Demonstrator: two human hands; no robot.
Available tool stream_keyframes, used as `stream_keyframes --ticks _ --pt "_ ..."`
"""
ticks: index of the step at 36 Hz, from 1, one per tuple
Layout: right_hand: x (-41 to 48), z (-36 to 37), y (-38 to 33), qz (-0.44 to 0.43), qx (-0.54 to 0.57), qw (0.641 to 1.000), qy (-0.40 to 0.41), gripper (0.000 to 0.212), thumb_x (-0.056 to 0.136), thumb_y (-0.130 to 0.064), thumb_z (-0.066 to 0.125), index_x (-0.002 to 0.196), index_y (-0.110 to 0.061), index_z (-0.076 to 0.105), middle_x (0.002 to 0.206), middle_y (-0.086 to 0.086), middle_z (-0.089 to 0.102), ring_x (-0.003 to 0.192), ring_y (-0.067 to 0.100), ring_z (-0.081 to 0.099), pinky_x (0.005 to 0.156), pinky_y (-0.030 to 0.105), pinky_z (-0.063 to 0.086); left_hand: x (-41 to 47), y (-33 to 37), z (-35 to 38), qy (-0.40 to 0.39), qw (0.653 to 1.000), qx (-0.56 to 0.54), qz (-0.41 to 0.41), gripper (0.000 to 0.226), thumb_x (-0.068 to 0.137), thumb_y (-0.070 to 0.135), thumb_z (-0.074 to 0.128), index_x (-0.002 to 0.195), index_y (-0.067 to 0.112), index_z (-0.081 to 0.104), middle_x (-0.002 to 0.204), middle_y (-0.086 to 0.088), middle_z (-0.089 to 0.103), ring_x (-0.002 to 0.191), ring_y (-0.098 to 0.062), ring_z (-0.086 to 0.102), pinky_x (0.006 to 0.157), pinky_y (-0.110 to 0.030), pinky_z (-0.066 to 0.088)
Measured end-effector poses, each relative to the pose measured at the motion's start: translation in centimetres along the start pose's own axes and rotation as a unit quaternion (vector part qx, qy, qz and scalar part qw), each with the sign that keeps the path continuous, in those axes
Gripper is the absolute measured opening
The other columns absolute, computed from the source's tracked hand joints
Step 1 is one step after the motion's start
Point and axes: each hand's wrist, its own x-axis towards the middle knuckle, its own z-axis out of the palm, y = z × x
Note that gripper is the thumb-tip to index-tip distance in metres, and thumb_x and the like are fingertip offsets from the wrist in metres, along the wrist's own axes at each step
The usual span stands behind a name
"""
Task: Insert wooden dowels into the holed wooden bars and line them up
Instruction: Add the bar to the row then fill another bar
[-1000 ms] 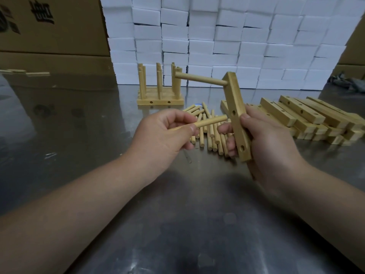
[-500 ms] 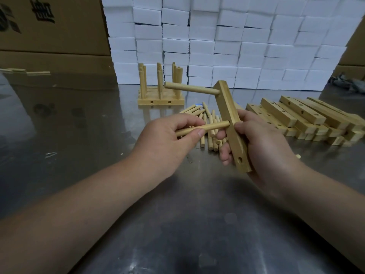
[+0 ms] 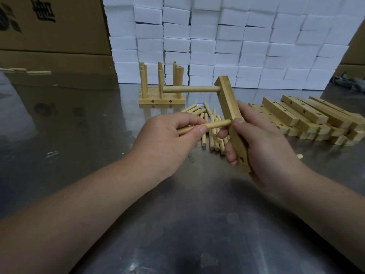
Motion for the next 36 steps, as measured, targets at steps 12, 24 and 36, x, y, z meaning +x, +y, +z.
stream_keyframes --ticks 12,24,36 --pt "0.0 -0.1 0.0 0.003 -0.015 1.0 0.015 0.029 0.099 -0.013 0.037 0.106 -0.033 0.057 0.063 -0.004 0.059 0.043 0.013 0.046 0.041 0.024 0.04 0.1 -0.2 -0.2 -0.065 0.992 0.104 0.0 0.028 0.084 0.042 0.045 0.073 0.026 0.065 0.052 0.015 0.05 0.05 0.001 0.045 0.043 -0.012 0.033" --pt "0.3 -0.1 -0.3 0.044 0.024 0.996 0.071 0.027 0.1 -0.016 0.035 0.119 -0.016 0.053 0.065 0.001 0.061 0.05 0.012 0.05 0.045 0.024 0.042 0.4 0.3 0.0 0.004 0.998 -0.064 -0.003 0.013 0.086 0.021 0.059 0.085 0.032 0.065 0.081 0.014 0.062 0.069 0.006 0.054 0.059 -0.003 0.039" --pt "0.1 0.1 0.4 0.065 -0.011 0.997 0.042 0.039 0.099 -0.019 0.039 0.137 -0.019 0.044 0.065 -0.003 0.064 0.051 0.01 0.052 0.048 0.023 0.042 0.0 0.4 0.4 -0.024 0.956 -0.283 -0.074 0.016 0.084 0.0 0.058 0.082 0.014 0.063 0.064 -0.003 0.067 0.059 -0.015 0.065 0.054 -0.021 0.052"
